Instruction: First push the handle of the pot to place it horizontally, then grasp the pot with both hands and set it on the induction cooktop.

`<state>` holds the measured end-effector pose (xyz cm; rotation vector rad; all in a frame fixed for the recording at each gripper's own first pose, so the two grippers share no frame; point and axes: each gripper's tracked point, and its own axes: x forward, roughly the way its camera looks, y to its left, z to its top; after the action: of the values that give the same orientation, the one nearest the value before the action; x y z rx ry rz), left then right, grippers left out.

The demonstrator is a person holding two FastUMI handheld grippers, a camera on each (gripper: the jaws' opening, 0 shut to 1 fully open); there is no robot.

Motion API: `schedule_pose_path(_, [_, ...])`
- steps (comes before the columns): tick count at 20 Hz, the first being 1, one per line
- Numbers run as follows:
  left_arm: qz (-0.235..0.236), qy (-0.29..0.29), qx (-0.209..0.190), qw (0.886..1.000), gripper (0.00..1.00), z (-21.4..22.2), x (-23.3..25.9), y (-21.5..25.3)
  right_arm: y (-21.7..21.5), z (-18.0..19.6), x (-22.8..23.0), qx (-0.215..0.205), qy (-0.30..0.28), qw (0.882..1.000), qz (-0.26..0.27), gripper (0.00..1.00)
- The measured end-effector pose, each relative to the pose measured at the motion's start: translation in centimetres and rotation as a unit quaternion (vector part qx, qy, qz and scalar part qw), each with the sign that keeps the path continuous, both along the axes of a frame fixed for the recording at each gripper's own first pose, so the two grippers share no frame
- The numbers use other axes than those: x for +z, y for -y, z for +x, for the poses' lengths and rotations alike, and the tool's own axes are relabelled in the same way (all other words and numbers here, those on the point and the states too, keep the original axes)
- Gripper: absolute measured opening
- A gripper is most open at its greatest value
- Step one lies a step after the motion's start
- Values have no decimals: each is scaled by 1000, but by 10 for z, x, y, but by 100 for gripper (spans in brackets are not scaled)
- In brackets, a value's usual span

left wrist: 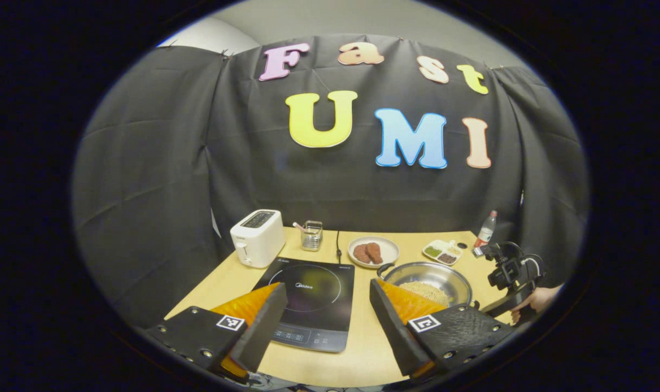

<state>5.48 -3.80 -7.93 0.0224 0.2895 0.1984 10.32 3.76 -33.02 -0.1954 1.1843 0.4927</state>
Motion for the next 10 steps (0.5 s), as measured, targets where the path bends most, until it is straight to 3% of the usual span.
schedule_pose_path(2, [-8,-8,1,1000,93,1,-6,11,-2,3,-4,2,-11,1000,7,2])
schedule_pose_path(5, [-6,-13,3,1000,89,6,-8,22,0,6,-7,10,-9,1000,9,2])
schedule_pose_path(9, [-4,-13,1,1000,93,16,-8,37,12,12,-7,14,-4,1000,5,2])
schedule_pose_path(10, [-4,-14,0,1000,89,18,-9,40,15,14,-8,15,-1,1000,3,2])
